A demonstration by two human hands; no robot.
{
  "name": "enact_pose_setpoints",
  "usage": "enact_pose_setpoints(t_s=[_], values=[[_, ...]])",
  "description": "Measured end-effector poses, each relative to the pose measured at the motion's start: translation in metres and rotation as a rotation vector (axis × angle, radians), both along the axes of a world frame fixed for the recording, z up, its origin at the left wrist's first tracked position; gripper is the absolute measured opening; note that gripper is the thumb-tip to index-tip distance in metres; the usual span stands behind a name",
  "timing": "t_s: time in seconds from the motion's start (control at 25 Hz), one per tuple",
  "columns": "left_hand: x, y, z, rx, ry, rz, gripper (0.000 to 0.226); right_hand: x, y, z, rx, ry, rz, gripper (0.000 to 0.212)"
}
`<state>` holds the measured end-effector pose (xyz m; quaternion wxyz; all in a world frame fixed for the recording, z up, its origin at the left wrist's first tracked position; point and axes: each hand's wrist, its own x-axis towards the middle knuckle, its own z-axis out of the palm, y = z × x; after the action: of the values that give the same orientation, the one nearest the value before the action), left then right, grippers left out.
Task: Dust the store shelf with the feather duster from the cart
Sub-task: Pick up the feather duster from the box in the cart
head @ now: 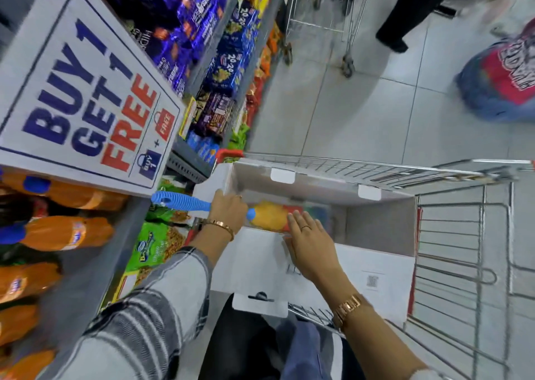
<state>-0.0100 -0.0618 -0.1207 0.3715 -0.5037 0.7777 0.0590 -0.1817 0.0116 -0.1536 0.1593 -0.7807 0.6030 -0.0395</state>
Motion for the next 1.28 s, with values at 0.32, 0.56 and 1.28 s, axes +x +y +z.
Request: enact_pose_setpoints(t_s=[0.32, 0.56, 1.28], values=[[0.009, 0.002, 0.130, -0.141, 0.088, 0.103, 0.027, 0.030, -0.010, 0.067, 0.126, -0.115, -0.080, 0.053], [0.016, 0.007, 0.292, -0.352, 0.071, 0.036, 0.023, 0.059, -0.011, 0.174, -0.001, -0.258, -0.103, 0.096], [0.100, 0.151, 0.729, -1.071, 0.072, 0.243, 0.014, 0.162, -0.055, 0.584, -1.016, -0.747, 0.118, 0.051]])
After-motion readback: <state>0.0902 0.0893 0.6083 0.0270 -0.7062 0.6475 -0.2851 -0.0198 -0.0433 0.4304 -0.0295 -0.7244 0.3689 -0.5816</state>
